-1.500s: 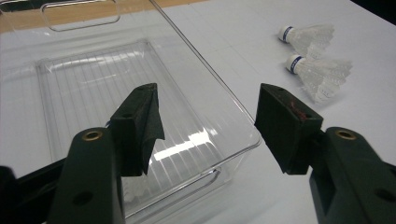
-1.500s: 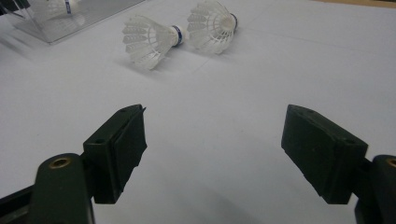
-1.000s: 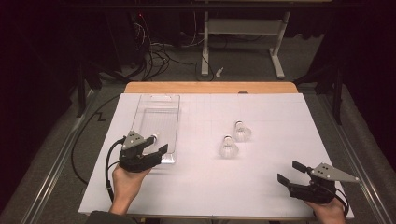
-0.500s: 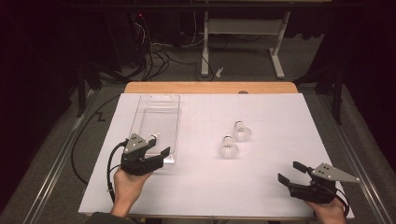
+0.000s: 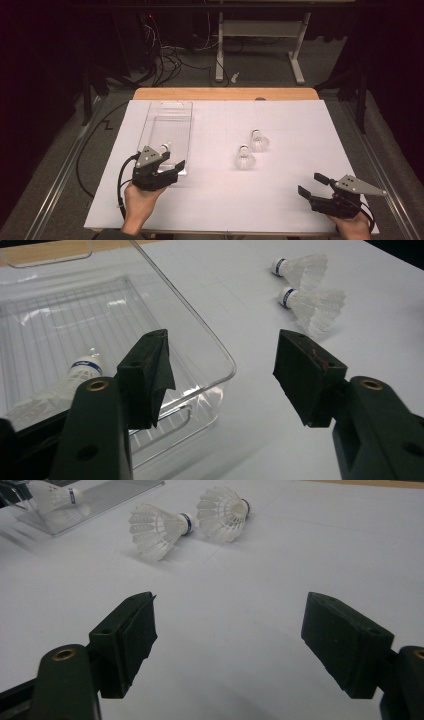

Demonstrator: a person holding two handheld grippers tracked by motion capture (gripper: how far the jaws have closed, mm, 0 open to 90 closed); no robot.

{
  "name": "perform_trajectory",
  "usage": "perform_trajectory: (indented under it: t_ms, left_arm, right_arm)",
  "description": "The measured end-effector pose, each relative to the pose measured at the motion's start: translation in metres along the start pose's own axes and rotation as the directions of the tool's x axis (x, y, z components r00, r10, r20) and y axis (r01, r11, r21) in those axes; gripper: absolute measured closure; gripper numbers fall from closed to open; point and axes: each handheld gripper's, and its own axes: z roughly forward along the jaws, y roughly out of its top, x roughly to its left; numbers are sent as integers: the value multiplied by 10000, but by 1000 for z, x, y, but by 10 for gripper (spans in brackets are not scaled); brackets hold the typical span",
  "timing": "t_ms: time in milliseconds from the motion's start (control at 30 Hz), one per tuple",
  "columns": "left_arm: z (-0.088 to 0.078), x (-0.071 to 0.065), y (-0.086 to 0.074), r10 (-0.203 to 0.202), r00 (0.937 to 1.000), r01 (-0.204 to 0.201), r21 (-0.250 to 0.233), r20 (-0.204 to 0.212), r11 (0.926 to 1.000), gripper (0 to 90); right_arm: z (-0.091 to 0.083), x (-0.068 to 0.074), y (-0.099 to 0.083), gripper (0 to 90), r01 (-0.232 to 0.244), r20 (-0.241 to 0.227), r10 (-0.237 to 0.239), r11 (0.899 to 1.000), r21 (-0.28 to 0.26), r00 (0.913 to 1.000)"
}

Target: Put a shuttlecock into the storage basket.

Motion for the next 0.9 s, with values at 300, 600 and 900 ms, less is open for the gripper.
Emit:
perform_trajectory:
  t_ms: [300, 600, 900]
  left_arm:
    - [6, -8, -1, 102, 9992, -104, 57, 379, 9999, 398]
    - [11, -15, 1, 282, 9978, -289, 111, 603, 9995, 398]
    - [15, -19, 4, 283, 9969, -294, 143, 732, 9995, 399]
  right_arm:
    - [-2, 0, -1, 222, -43, 46, 43, 10000, 21, 10000]
    - [-5, 2, -2, 222, 3, 109, -3, 10000, 11, 9999]
    - [-4, 2, -2, 222, 44, 88, -44, 10000, 1, 10000]
